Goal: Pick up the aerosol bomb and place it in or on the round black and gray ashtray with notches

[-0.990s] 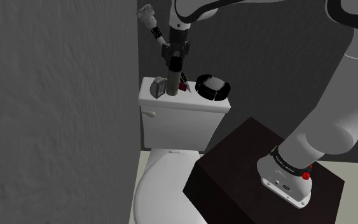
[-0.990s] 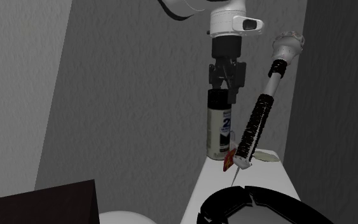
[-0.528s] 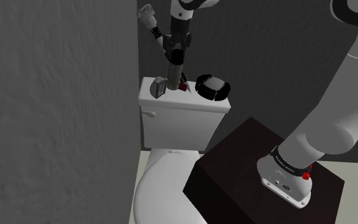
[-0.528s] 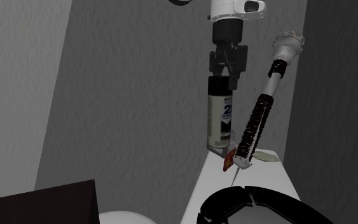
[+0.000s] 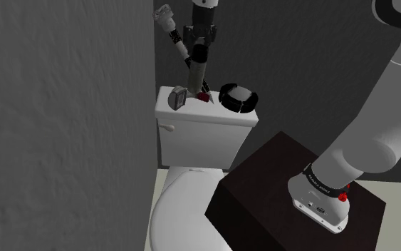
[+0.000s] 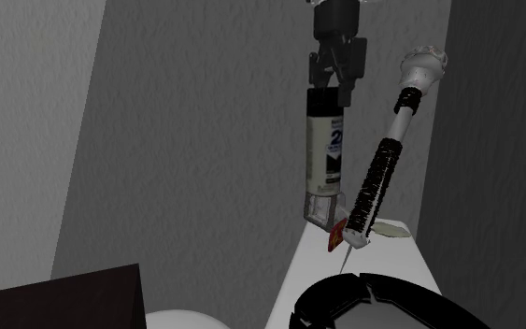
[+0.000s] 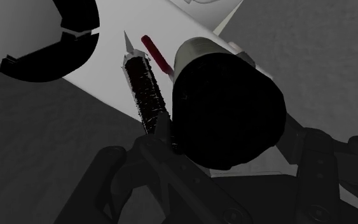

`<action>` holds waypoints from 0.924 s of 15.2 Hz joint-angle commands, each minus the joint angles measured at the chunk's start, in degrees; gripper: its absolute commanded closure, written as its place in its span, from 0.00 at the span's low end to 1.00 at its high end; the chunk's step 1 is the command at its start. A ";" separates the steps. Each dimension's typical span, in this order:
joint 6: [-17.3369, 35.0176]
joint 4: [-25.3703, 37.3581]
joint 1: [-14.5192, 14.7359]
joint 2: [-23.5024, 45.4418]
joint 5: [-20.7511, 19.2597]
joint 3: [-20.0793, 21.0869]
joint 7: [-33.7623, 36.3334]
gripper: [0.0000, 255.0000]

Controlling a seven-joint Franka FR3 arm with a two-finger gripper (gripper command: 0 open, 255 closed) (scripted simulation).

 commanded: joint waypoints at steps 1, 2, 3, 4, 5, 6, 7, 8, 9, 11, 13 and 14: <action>-1.41 1.17 -0.02 -0.28 0.06 0.00 -0.07 1.00; -2.13 1.86 -0.01 -0.31 0.07 0.01 -0.08 1.00; -2.22 0.82 -0.75 -1.47 0.32 -0.41 -1.27 1.00; -2.34 -0.14 -1.49 -2.58 0.56 -0.85 -2.47 1.00; -2.50 -1.01 -2.22 -3.64 0.78 -1.30 -3.69 1.00; -2.69 -1.80 -2.93 -4.64 0.98 -1.78 -4.91 1.00; -2.91 -2.52 -3.63 -5.59 1.16 -2.29 -6.13 1.00; -3.15 -3.15 -4.32 -6.49 1.32 -2.81 -7.37 1.00; -3.42 -3.72 -5.00 -7.34 1.46 -3.34 -8.61 1.00; -4.03 -4.62 -6.34 -8.88 1.68 -4.46 -11.11 1.00; -4.72 -5.23 -7.65 -10.21 1.83 -5.64 -13.63 1.00; -5.10 -5.43 -8.31 -10.79 1.89 -6.24 -14.89 1.00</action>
